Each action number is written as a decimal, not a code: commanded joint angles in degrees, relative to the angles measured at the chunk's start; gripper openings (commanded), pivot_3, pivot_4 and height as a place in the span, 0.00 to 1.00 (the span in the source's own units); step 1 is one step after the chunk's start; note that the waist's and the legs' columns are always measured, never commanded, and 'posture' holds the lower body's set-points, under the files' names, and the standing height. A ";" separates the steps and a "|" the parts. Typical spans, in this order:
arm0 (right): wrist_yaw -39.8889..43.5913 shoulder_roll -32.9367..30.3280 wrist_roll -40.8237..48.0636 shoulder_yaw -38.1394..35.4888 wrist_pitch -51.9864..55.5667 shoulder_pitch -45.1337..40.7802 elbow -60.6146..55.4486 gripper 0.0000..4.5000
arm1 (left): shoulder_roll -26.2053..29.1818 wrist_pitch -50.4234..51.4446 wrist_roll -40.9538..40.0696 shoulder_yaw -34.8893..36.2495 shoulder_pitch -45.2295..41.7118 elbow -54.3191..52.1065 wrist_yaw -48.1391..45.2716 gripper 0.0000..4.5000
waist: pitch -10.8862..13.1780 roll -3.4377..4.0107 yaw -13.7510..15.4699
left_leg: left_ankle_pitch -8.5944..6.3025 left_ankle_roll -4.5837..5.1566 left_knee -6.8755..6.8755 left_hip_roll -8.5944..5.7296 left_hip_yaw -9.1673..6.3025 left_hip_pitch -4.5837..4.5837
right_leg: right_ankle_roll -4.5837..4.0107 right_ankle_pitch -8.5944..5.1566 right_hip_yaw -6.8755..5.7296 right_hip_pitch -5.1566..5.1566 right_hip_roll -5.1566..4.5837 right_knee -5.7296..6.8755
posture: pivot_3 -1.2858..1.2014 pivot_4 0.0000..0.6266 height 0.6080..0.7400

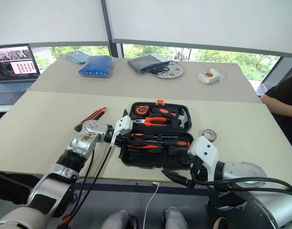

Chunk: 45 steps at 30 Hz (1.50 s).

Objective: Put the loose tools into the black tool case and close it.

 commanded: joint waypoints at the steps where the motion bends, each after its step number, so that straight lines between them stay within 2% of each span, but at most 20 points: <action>1: 0.01 0.38 0.08 -0.96 -1.39 -1.47 -0.61 1.00 | 1.28 -0.88 1.85 -0.52 1.84 0.44 1.16 0.01 | 0.00 0.00 -0.04 | 0.00 0.00 0.00 0.00 0.00 0.00 | 0.00 0.00 0.00 -0.01 0.00 0.00 | 0.52 0.24 0.84; 11: 0.18 0.51 -0.30 -0.66 -1.59 -1.91 -0.18 1.00 | 4.05 4.44 -1.94 1.28 4.52 -6.55 -0.62 0.01 | -0.01 0.01 -0.46 | 0.04 -0.08 -0.08 0.04 0.00 0.01 | -0.07 -0.02 0.01 -0.03 0.03 0.00 | 0.52 0.24 0.84; 23: 0.18 1.14 -0.73 0.01 -1.24 -2.69 -0.20 1.00 | 4.84 -2.04 4.08 -3.36 3.38 0.77 -0.27 0.01 | -0.03 0.04 0.25 | 0.00 -0.02 -0.07 0.01 0.00 -0.01 | -0.05 -0.02 -0.02 0.00 -0.01 -0.05 | 0.52 0.24 0.84; 26: 0.17 1.09 -0.67 -0.36 -1.17 -2.13 -0.62 1.00 | 3.83 -2.20 3.19 -2.31 2.01 2.07 0.83 0.01 | -0.04 0.04 0.25 | 0.01 -0.02 -0.06 0.01 0.00 0.00 | -0.05 -0.02 -0.02 0.02 -0.02 -0.05 | 0.52 0.24 0.84; 29: -0.40 1.91 -0.71 0.10 -1.70 -4.58 -0.35 1.00 | 5.74 2.65 -2.40 2.71 2.56 -3.92 0.35 0.01 | -0.04 0.04 0.19 | 0.00 -0.01 -0.06 0.01 0.00 -0.01 | -0.03 -0.01 -0.02 0.01 -0.02 -0.05 | 0.52 0.24 0.84; 32: -0.82 3.21 1.09 0.23 -0.14 -10.85 2.20 1.00 | 10.74 12.93 -9.47 10.51 6.44 -15.17 2.15 0.17 | 0.01 0.00 -0.97 | 0.02 -0.05 -0.06 0.05 0.03 -0.11 | -0.04 0.01 0.06 -0.18 -0.02 -0.03 | 0.52 0.24 0.84; 37: 1.69 5.00 1.48 2.01 -0.85 -20.20 8.97 1.00 | 18.03 24.03 -14.58 25.38 20.33 -30.38 13.13 0.58 | 0.04 -0.04 -1.60 | 0.24 -0.40 -0.37 0.14 0.00 0.00 | -0.20 -0.07 0.08 -0.22 0.02 -0.02 | 0.52 0.24 0.84; 42: 4.93 6.49 0.52 5.07 -2.35 -25.05 13.36 1.00 | 20.88 28.30 -16.39 36.47 32.15 -37.83 20.88 0.99 | 0.08 -0.02 -0.85 | 0.25 -0.44 -0.53 0.12 -0.01 0.02 | -0.31 -0.16 0.01 -0.16 -0.01 -0.04 | 0.52 0.24 0.84; 45: 7.77 7.00 -0.84 7.61 -4.02 -27.11 15.69 1.00 | 22.81 28.78 -16.15 41.86 37.78 -38.50 23.15 0.99 | 0.08 -0.03 -0.03 | 0.21 -0.51 -0.52 0.06 -0.01 -0.04 | -0.30 -0.16 -0.01 -0.17 -0.04 -0.13 | 0.52 0.24 0.84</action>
